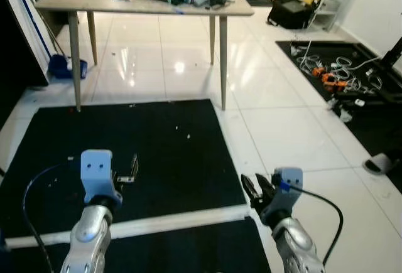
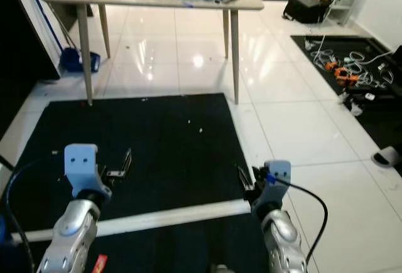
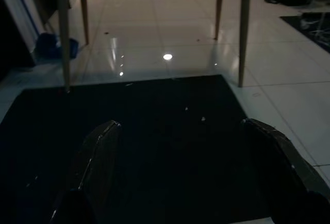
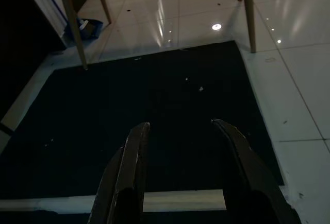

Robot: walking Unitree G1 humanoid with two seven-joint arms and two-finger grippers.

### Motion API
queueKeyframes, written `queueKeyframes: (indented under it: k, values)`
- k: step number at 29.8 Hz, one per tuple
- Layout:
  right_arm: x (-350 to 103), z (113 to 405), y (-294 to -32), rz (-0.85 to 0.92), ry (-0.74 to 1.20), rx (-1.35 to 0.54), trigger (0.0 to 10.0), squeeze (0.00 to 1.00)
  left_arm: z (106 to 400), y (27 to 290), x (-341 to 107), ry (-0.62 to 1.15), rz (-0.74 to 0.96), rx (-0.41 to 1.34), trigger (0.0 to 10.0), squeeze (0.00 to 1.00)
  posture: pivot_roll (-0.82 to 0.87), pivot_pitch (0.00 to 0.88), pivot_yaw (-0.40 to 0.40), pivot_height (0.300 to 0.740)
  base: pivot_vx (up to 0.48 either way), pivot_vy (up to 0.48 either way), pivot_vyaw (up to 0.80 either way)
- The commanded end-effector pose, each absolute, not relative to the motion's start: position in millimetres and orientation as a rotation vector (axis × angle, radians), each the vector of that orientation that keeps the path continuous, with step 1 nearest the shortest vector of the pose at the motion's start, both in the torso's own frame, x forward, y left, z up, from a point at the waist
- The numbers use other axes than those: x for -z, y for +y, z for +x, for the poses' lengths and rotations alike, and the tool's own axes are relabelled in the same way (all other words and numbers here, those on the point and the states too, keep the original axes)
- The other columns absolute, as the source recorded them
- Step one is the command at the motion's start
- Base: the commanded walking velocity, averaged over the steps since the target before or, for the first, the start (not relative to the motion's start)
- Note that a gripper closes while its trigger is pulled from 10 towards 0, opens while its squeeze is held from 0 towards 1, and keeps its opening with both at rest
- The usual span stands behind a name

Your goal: Picking trash to rubbish bin

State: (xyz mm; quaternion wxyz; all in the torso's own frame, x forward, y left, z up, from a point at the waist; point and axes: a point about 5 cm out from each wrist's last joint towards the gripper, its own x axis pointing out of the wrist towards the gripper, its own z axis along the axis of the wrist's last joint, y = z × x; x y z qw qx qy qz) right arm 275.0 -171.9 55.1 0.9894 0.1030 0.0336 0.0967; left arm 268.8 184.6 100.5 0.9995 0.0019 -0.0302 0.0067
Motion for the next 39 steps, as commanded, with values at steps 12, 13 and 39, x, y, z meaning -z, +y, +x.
queueKeyframes:
  k: [12, 13, 39]
  values:
    - [-53.4, 274.8, -173.6, 0.19, 0.077, -0.192, 10.0, 0.0, 266.0, 185.4, -98.6, -0.062, 0.003, -0.013, 10.0, 0.0, 0.01, 0.129, -0.02, 0.74, 0.0, 0.0, 0.0]
    - [-53.5, 274.9, -173.7, 0.189, 0.077, -0.192, 10.0, 0.0, 266.1, 185.2, -98.6, -0.062, 0.003, -0.013, 10.0, 0.0, 0.01, 0.129, -0.02, 0.74, 0.0, 0.0, 0.0]
    - [-55.6, 276.5, -173.7, 0.172, 0.063, -0.195, 10.0, 0.0, 265.5, 183.5, -99.1, -0.072, -0.006, -0.001, 10.0, 0.0, 0.01, 0.135, -0.026, 0.74, 0.108, 0.0, 0.0]
